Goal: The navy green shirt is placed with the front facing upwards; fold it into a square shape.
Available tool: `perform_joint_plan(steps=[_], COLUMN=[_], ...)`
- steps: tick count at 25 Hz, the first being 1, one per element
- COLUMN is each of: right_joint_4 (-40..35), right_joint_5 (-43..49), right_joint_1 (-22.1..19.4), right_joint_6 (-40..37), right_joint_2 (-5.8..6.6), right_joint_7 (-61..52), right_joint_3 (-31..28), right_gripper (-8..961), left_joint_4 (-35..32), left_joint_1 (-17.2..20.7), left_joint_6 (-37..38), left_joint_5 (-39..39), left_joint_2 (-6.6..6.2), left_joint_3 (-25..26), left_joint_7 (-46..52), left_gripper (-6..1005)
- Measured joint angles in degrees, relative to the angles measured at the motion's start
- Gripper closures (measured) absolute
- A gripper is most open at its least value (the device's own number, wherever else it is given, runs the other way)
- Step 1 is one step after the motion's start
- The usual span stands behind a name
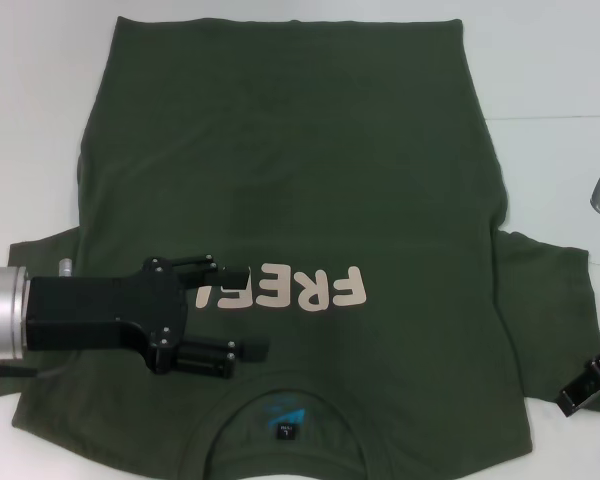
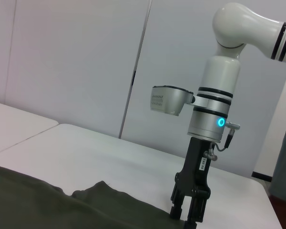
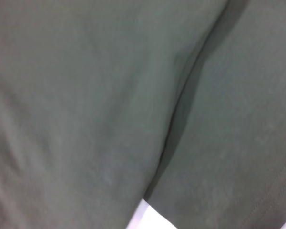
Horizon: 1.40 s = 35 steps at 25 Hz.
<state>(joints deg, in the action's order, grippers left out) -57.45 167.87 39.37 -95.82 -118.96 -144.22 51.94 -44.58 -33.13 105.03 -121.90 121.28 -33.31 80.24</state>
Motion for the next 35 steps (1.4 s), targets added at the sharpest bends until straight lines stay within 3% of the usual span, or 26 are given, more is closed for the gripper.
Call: perform_joint_plan(steps=[28,35], right_joint_4=[0.0,-0.4], right_joint_5=[-0.1,0.0], right_joint_1=[0.5,0.2], right_joint_6=[0.6,0.2], right_joint_2=[-0.48,0.36], right_joint_7=[0.0,-0.4], right_joint_3=[0.0,0.2], right_gripper=[196,196], left_joint_4=[0.0,0.0], left_joint_1=[0.0,0.0], left_joint_6=[-0.1,-0.1], left_joint_5=[0.0,0.1], left_joint_2=[0.0,0.0], left_joint_3=[0.0,0.0], left_joint_7=[0.0,0.0], left_gripper=[64,64])
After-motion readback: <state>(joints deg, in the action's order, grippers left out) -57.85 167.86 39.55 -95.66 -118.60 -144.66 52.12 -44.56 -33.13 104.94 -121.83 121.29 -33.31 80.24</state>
